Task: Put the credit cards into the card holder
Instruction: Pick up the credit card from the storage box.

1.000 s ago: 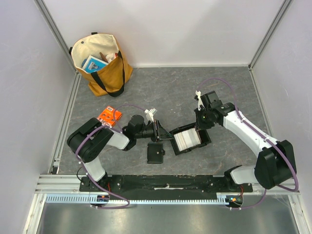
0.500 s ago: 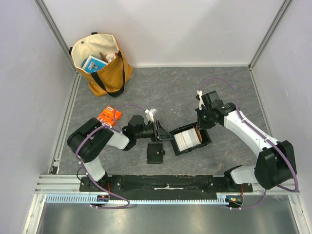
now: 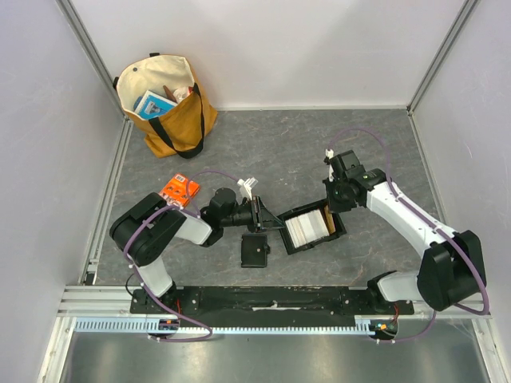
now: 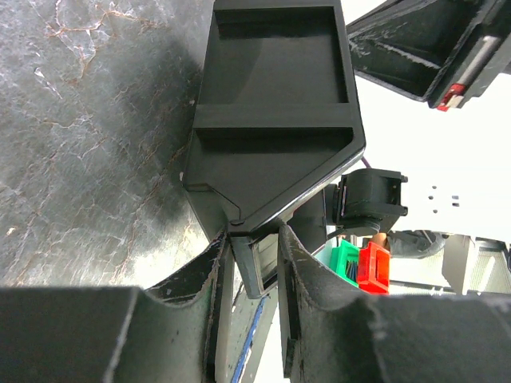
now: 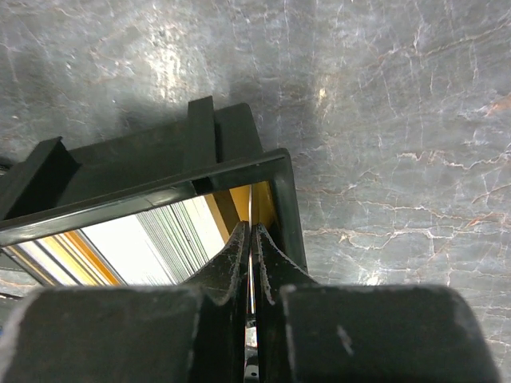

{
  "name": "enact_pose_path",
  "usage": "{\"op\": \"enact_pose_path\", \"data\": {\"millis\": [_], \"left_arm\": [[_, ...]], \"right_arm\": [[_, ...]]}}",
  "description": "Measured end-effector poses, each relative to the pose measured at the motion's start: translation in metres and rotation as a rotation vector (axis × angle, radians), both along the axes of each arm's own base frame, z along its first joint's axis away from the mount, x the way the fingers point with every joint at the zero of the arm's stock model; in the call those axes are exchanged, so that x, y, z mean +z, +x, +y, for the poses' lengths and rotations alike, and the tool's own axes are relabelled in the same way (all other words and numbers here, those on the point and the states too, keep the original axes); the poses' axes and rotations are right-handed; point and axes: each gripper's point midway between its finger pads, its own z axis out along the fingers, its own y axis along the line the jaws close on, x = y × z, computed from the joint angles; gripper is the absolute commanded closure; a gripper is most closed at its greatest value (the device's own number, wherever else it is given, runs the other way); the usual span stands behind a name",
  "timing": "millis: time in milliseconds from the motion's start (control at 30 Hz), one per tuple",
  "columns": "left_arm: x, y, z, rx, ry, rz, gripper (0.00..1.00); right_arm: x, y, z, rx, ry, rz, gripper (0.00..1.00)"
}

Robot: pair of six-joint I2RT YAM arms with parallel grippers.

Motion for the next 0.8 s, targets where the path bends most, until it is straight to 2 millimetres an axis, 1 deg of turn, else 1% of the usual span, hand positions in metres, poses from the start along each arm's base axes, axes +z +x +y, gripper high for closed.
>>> {"op": "enact_pose_path", "data": {"millis": [133, 433, 500, 633, 700, 767, 800], "left_arm": [[0.000, 0.000, 0.000, 0.000, 0.001, 0.001, 0.98], [0.009, -0.002, -0.001, -0.004, -0.011, -0.015, 0.98], [0.010, -0.003, -0.001, -0.005, -0.012, -0.015, 0.98], [0.010, -0.003, -0.001, -0.005, -0.011, -0.015, 0.98], [0.010, -0.003, -0.001, -0.005, -0.012, -0.015, 0.98], [0.010, -0.002, -0.001, -0.005, -0.012, -0.016, 0.98], [0.011, -0.002, -0.002, -0.005, -0.012, -0.016, 0.98]], "right_arm": [[-0.013, -0.008, -0.003, -0.006, -0.009, 0.029, 0.90], [-0.024, -0.007, -0.001, -0.014, -0.010, 0.031, 0.86], [-0.027, -0.007, -0.001, -0.018, -0.012, 0.034, 0.82], [-0.035, -0.009, -0.003, -0.025, -0.028, 0.044, 0.82], [-0.041, -0.013, -0.003, -0.025, -0.033, 0.059, 0.82], [-0.045, -0.013, -0.003, -0.022, -0.035, 0.063, 0.92], [-0.046, -0.013, -0.003, -0.023, -0.037, 0.064, 0.94]]}}
